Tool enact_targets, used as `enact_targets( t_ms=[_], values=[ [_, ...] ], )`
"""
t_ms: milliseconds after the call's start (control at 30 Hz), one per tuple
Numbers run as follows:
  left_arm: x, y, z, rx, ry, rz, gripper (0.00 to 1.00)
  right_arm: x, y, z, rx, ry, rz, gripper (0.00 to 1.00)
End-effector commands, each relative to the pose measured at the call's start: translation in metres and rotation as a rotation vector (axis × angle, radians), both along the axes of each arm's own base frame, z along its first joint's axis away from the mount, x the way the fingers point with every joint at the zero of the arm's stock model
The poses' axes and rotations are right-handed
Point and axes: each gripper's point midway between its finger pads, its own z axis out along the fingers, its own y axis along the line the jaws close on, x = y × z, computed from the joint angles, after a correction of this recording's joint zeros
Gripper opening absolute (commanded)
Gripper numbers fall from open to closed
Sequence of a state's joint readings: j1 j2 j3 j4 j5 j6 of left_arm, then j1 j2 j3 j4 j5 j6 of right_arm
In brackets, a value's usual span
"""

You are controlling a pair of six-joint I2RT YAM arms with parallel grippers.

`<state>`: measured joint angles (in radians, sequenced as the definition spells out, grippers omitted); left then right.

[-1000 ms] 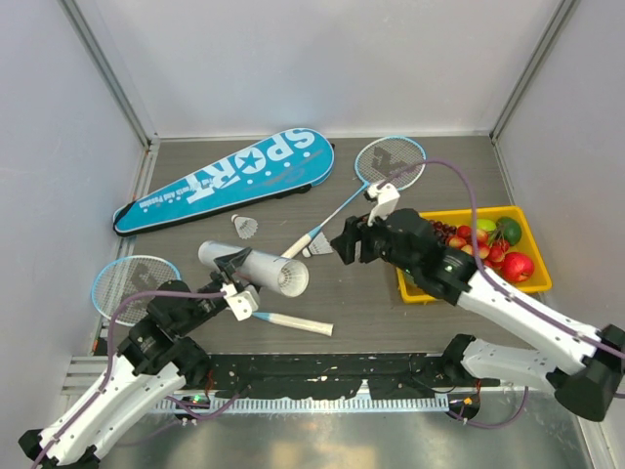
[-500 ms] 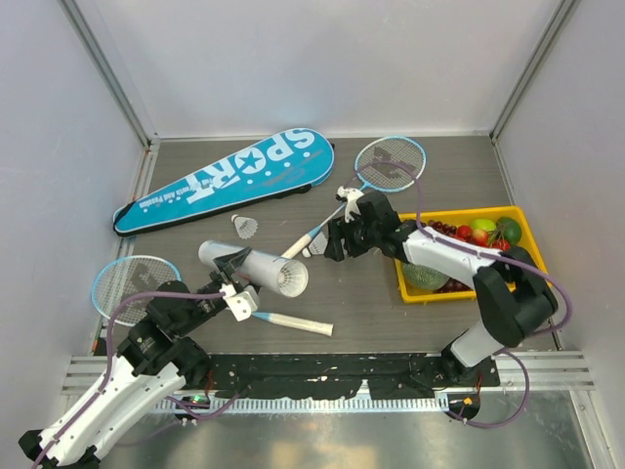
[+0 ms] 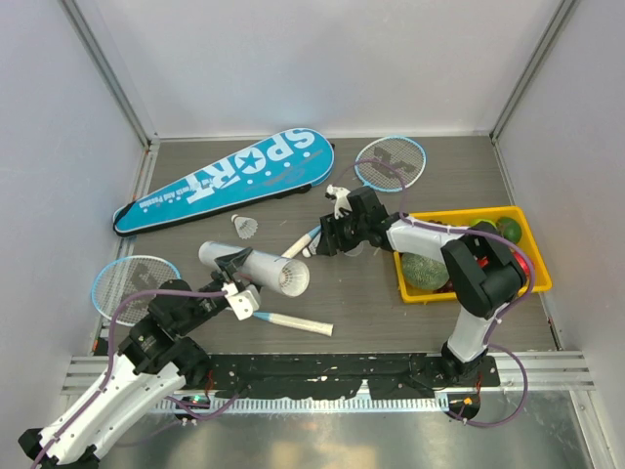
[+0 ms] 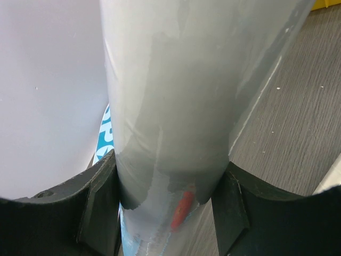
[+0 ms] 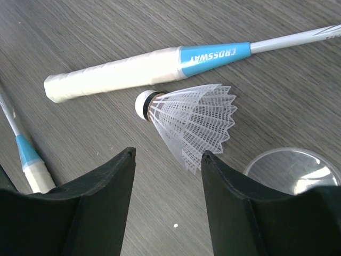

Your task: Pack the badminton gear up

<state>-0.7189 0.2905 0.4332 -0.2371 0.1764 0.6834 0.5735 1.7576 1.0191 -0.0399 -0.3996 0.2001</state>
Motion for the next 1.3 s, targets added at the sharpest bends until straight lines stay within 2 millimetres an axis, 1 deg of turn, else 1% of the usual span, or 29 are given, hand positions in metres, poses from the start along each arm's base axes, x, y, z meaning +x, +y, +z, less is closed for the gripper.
enact_targets(
  t_ms=[0,67,100,133,167,200,233,267,300,333,367,400,467,500,533,567,600,633,733,833,867,900,933,967,1033,1067,1133,1167,1267],
  values=[
    [0.001,-0.002,0.034,-0.067,-0.084,-0.007,0.00,0.017,0.015,0.018,0.065,-0.072,0.028,0.54],
    [0.001,-0.003,0.034,-0.066,-0.083,-0.008,0.00,0.016,0.014,0.018,0.067,-0.077,0.029,0.47],
    [0.001,-0.002,0.034,-0.066,-0.083,-0.007,0.00,0.016,0.013,0.023,0.073,-0.086,0.029,0.40],
    [0.001,-0.003,0.033,-0.064,-0.081,-0.008,0.00,0.014,0.012,0.023,0.072,-0.085,0.029,0.36],
    [0.001,-0.003,0.034,-0.066,-0.081,-0.007,0.00,0.012,0.012,0.032,0.087,-0.099,0.035,0.28],
    [0.001,-0.003,0.034,-0.065,-0.082,-0.007,0.00,0.008,0.010,0.032,0.089,-0.095,0.040,0.25],
    [0.001,-0.002,0.034,-0.064,-0.081,-0.005,0.00,0.005,0.010,0.044,0.106,-0.110,0.046,0.19],
    [0.002,-0.003,0.033,-0.063,-0.080,-0.005,0.00,0.000,0.008,0.044,0.108,-0.102,0.048,0.15],
    [0.002,-0.003,0.032,-0.061,-0.077,-0.004,0.00,-0.007,0.004,0.050,0.112,-0.096,0.046,0.08],
    [0.002,-0.002,0.032,-0.060,-0.076,-0.002,0.00,-0.010,0.003,0.054,0.119,-0.100,0.044,0.05],
    [0.002,-0.003,0.031,-0.059,-0.075,-0.002,0.00,-0.021,-0.003,0.057,0.116,-0.081,0.044,0.06],
    [0.003,-0.002,0.031,-0.058,-0.074,0.002,0.00,-0.026,-0.006,0.060,0.123,-0.081,0.044,0.06],
    [0.005,-0.002,0.030,-0.054,-0.066,0.013,0.00,-0.039,-0.013,0.073,0.140,-0.090,0.037,0.05],
    [0.006,-0.001,0.029,-0.056,-0.062,0.022,0.00,-0.047,-0.019,0.085,0.147,-0.107,0.033,0.05],
    [0.008,0.000,0.030,-0.059,-0.053,0.034,0.00,-0.050,-0.022,0.090,0.150,-0.117,0.031,0.05],
    [0.010,0.000,0.029,-0.063,-0.041,0.044,0.00,-0.057,-0.029,0.105,0.158,-0.149,0.021,0.05],
    [0.011,0.002,0.030,-0.068,-0.033,0.056,0.00,-0.062,-0.034,0.126,0.182,-0.201,0.016,0.05],
    [0.012,0.002,0.029,-0.069,-0.020,0.065,0.00,-0.065,-0.039,0.131,0.168,-0.208,0.003,0.05],
    [0.017,0.004,0.027,-0.063,0.015,0.097,0.00,-0.082,-0.058,0.178,0.189,-0.315,-0.018,0.05],
    [0.020,0.008,0.027,-0.059,0.046,0.131,0.00,-0.098,-0.066,0.223,0.229,-0.414,-0.020,0.05],
    [0.021,0.009,0.027,-0.057,0.056,0.141,0.00,-0.105,-0.071,0.233,0.237,-0.443,-0.017,0.05],
    [0.022,0.009,0.028,-0.054,0.064,0.149,0.00,-0.111,-0.071,0.248,0.254,-0.473,-0.008,0.05],
    [0.023,0.010,0.026,-0.048,0.075,0.159,0.00,-0.117,-0.075,0.255,0.258,-0.490,-0.007,0.05],
    [0.024,0.011,0.025,-0.042,0.084,0.168,0.00,-0.122,-0.074,0.269,0.279,-0.519,0.002,0.05],
    [0.025,0.011,0.022,-0.027,0.103,0.172,0.00,-0.135,-0.073,0.286,0.304,-0.554,0.031,0.05],
    [0.025,0.011,0.021,-0.019,0.108,0.172,0.00,-0.137,-0.074,0.292,0.307,-0.568,0.034,0.05],
    [0.026,0.010,0.020,-0.009,0.113,0.172,0.00,-0.151,-0.067,0.305,0.329,-0.582,0.074,0.05],
    [0.026,0.010,0.019,-0.006,0.114,0.172,0.00,-0.154,-0.067,0.315,0.339,-0.597,0.081,0.05],
    [0.027,0.011,0.017,0.006,0.116,0.178,0.00,-0.167,-0.058,0.330,0.357,-0.600,0.121,0.05]
  ],
)
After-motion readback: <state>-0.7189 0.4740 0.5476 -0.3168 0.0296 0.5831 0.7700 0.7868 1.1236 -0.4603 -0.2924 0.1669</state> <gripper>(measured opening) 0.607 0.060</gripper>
